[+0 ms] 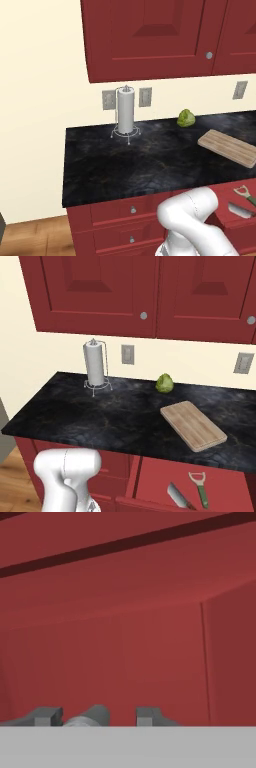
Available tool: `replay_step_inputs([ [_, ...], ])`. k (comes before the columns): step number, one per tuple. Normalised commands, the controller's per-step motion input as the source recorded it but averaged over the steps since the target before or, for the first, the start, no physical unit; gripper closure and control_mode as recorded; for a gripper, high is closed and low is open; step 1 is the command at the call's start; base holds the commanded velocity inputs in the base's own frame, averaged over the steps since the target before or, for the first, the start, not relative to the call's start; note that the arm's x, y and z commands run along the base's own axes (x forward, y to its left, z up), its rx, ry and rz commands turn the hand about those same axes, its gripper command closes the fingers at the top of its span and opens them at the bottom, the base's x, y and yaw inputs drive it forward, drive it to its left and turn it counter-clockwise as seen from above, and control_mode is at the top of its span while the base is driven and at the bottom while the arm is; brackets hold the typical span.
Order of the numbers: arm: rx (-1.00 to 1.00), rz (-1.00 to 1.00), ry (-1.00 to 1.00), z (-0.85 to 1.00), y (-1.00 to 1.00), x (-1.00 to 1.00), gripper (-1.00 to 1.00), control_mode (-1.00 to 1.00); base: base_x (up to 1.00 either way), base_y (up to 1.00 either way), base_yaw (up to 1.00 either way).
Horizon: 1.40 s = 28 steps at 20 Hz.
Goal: Open the drawer on the right and place the cutting tools on the cutting board.
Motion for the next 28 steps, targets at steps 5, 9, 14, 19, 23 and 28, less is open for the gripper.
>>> replay_step_inputs([
  [5,0.00,0.00,0.00,-0.37,-0.51,-1.00,-1.00,-1.00,0.00,0.00,0.00],
  [9,0.00,0.00,0.00,-0.25,-0.45,-1.00,-1.00,-1.00,0.00,0.00,0.00],
  [14,0.12,-0.02,-0.05,0.12,-0.59,-1.00,-1.00,-1.00,0.00,0.00,0.00],
  [19,0.11,-0.01,-0.03,0.65,-0.26,-1.00,-1.00,-1.00,0.00,0.00,0.00],
  [23,0.09,-0.09,0.00,0.97,-0.08,-0.82,-1.00,-1.00,0.00,0.00,0.00],
  [28,0.05,-0.06,0.00,0.99,0.00,-0.73,-1.00,-1.00,0.00,0.00,0.00],
])
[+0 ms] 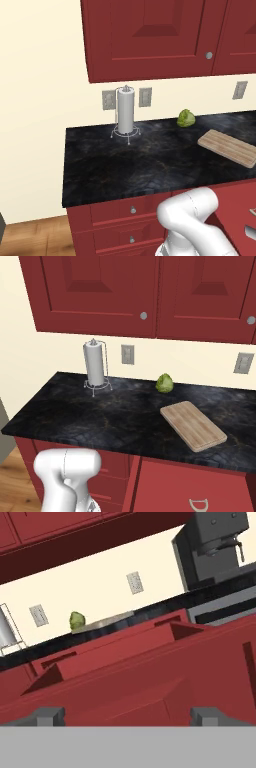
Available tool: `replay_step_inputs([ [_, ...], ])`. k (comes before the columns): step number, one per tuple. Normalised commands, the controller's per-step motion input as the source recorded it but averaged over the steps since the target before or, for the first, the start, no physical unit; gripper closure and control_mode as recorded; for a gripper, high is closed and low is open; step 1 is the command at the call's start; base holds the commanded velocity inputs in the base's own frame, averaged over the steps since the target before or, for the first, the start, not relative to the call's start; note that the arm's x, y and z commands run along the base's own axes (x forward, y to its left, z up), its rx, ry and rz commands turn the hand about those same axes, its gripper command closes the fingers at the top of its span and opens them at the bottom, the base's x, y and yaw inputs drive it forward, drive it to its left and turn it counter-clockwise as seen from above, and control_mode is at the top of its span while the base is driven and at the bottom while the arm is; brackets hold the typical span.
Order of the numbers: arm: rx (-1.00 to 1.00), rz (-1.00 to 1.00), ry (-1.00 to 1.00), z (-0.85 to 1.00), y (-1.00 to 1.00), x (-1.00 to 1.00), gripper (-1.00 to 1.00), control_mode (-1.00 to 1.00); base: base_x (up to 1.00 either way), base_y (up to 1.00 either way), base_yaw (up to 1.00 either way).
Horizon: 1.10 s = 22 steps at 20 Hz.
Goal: Open the drawer on the right and place the cutting tools on the cutting board.
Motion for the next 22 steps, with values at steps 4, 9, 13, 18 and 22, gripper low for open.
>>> replay_step_inputs([
  [4,0.09,-0.01,0.03,1.00,0.00,-0.51,-1.00,-1.00,0.00,0.00,0.00],
  [9,0.08,-0.03,0.04,0.99,0.01,-0.23,-1.00,-1.00,0.00,0.00,0.00],
  [13,0.00,-0.01,0.11,0.74,0.12,0.04,-1.00,-1.00,0.00,0.00,0.00],
  [18,0.00,0.00,0.17,0.20,0.15,0.18,-1.00,-1.00,0.00,0.00,0.00],
  [22,0.00,-0.04,0.25,0.38,0.04,0.50,-1.00,-1.00,0.00,0.00,0.00],
])
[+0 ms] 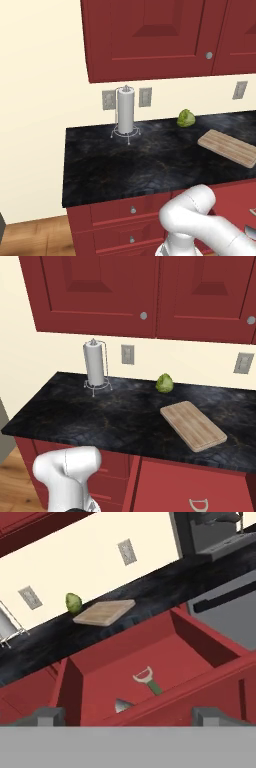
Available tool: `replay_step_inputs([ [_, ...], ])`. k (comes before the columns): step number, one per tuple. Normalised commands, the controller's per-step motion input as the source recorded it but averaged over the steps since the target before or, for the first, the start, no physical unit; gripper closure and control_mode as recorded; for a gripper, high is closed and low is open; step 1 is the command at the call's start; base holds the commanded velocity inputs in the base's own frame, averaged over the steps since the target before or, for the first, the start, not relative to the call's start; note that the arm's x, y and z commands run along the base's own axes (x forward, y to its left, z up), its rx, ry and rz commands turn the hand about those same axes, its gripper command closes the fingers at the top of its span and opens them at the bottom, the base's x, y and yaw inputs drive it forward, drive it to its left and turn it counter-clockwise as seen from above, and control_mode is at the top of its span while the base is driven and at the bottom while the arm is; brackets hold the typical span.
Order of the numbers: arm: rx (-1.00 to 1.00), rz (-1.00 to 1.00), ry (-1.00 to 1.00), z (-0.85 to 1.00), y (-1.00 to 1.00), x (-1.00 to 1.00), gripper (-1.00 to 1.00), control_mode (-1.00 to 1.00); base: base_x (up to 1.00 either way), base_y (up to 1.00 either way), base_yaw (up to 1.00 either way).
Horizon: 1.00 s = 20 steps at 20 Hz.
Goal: Open the drawer on the right and place the cutting tools on the cutting board.
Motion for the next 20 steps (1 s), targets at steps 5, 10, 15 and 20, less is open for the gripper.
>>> replay_step_inputs([
  [5,0.00,-0.04,0.26,0.64,0.06,0.53,-1.00,-1.00,0.00,0.00,0.00],
  [10,-0.07,-0.03,0.26,0.31,0.22,0.39,-1.00,-1.00,0.00,0.00,0.00],
  [15,-0.48,-0.05,0.10,-0.47,0.88,0.08,-1.00,-1.00,0.00,0.00,0.00],
  [20,-0.53,-0.06,0.14,-0.61,1.00,0.38,-1.00,-1.00,0.00,0.00,0.00],
])
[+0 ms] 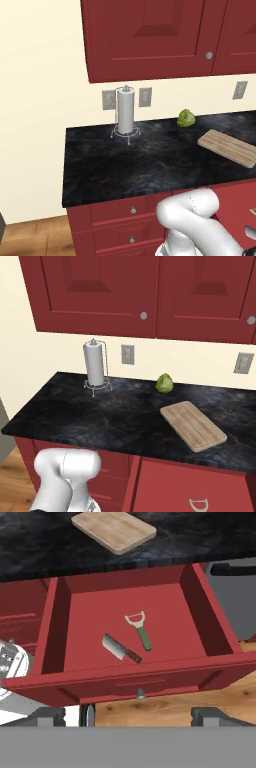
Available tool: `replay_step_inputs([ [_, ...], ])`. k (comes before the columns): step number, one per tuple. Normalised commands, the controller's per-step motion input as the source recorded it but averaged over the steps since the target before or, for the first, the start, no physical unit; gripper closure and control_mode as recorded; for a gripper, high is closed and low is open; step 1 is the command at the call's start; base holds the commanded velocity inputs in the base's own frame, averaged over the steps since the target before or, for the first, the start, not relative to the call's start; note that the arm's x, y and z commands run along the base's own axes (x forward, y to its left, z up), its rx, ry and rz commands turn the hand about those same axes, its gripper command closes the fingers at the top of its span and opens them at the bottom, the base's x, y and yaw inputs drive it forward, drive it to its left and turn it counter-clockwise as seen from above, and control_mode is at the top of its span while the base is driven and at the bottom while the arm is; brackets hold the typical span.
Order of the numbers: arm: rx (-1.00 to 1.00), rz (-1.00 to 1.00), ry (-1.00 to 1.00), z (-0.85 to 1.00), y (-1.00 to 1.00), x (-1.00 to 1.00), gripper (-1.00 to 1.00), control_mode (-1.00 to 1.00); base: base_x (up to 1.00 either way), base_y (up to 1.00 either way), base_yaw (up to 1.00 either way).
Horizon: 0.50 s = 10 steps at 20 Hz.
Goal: Open the drawer on the right and place the cutting tools on the cutting board.
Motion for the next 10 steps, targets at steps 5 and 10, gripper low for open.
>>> replay_step_inputs([
  [5,-0.42,-0.09,0.10,-0.47,1.00,0.70,-1.00,-1.00,0.00,0.00,0.00],
  [10,-0.40,-0.20,0.26,-0.02,1.00,0.95,-1.00,-1.00,0.00,0.00,0.00],
])
